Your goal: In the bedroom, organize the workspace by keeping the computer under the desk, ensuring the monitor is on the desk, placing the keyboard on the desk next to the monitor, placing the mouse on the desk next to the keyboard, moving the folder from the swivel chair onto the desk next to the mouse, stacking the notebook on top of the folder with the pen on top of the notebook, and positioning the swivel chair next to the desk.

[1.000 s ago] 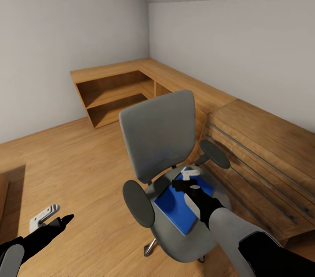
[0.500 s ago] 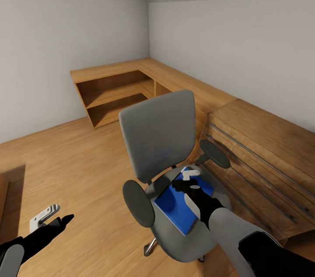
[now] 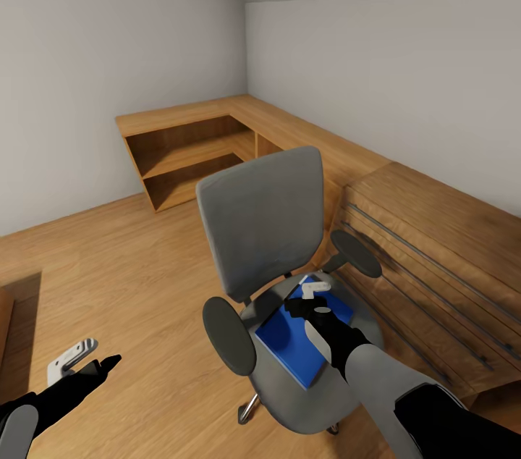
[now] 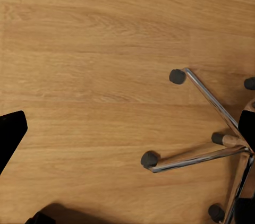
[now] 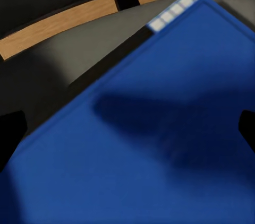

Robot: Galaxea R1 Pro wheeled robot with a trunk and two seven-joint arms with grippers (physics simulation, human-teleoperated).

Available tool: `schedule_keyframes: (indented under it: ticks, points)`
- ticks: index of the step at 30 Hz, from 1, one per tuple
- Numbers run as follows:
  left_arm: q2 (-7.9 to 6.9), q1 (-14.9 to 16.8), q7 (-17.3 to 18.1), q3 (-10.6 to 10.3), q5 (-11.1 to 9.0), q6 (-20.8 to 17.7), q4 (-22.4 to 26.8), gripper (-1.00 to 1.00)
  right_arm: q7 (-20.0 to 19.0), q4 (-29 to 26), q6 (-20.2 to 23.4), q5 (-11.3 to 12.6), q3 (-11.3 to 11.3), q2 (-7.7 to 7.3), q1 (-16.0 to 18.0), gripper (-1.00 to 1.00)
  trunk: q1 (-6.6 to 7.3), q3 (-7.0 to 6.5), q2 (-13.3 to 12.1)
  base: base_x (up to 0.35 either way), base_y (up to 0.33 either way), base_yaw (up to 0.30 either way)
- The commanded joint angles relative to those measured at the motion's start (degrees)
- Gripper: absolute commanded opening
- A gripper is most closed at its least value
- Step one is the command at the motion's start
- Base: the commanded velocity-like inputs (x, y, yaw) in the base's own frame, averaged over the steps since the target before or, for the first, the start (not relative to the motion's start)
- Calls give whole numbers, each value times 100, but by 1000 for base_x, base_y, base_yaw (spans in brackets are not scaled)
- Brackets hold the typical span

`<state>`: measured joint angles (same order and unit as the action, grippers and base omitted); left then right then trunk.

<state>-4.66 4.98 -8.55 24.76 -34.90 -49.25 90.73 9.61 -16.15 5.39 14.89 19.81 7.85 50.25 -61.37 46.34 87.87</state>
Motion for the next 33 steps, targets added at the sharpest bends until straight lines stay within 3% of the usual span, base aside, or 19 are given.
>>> schedule_keyframes:
  ticks: [1,8,12,33]
  points:
    - [0,3,-50,2,-61,-25,6,100,41,-11,32,49,49,-3,2,100,0,4,2,0,0,0]
    - [0,3,-50,3,-61,-27,6,100,41,-11,32,49,49,-3,2,100,0,4,2,0,0,0]
    - [0,3,-54,3,-61,-24,6,100,41,-11,32,49,49,-3,2,100,-88,76,163,0,0,0]
    - [3,3,-51,76,-61,-24,6,100,41,-11,32,49,49,-3,2,100,-88,76,163,0,0,0]
